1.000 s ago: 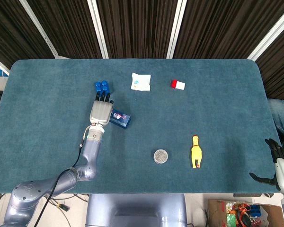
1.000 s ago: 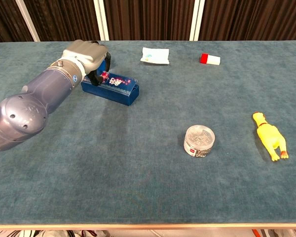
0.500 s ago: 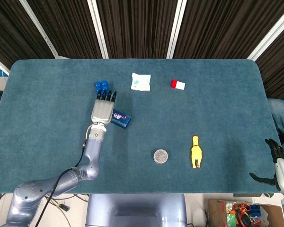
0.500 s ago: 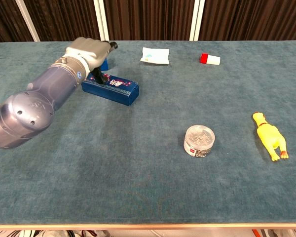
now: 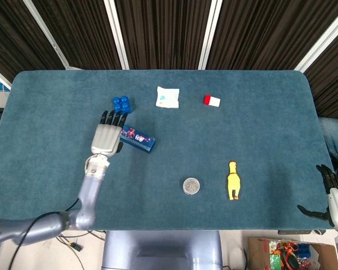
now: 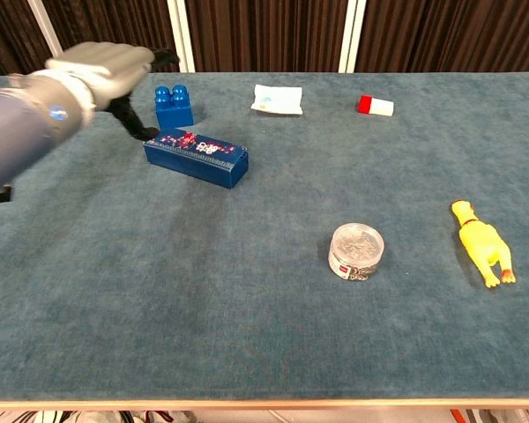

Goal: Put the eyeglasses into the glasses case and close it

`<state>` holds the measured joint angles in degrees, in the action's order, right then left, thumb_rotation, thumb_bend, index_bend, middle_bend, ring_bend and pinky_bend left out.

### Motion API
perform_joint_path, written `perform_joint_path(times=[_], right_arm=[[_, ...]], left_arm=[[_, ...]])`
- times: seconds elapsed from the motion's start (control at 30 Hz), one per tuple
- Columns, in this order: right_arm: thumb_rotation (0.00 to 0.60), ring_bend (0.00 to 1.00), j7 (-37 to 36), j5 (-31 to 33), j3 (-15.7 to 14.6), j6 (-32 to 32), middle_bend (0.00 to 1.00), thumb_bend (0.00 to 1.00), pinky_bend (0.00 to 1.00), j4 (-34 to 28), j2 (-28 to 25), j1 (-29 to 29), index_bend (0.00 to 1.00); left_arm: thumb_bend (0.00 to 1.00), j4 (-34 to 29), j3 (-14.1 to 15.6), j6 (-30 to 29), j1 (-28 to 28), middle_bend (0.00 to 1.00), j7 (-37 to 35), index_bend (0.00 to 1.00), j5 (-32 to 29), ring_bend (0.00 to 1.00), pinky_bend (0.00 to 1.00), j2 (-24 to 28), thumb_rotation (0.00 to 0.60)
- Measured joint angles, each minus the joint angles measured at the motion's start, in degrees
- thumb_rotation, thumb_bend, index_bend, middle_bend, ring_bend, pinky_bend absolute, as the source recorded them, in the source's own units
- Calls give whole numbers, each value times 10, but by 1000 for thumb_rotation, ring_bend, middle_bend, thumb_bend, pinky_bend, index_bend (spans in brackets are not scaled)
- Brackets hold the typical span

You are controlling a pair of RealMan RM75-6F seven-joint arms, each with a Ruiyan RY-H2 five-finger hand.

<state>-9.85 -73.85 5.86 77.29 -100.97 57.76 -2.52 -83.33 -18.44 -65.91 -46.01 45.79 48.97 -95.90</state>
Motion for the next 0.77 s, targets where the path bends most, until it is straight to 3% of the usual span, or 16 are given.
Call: perform_joint_path(times=[0.17,0.37,0.6,0.77], right_arm=[[600,56,12,-10,0,10,0,105,186,6,3,0,0],[600,54,44,-32,-1,39,0,104,186,23,17,2,0],[600,54,48,-46,-1,57,0,103,186,36,29,6,0],[600,54,46,-51,-2,61,0,103,185,39,31,7,0]], left_arm=[[278,-147,24,-24,65,46,-24,0,1,0,45,123,600],[278,-263,65,-50,146,45,-85,0,39,0,45,248,600],[277,-315,117,-86,202,45,-135,2,132,0,42,311,600],[278,-327,135,-118,228,45,-161,14,190,0,33,329,600]])
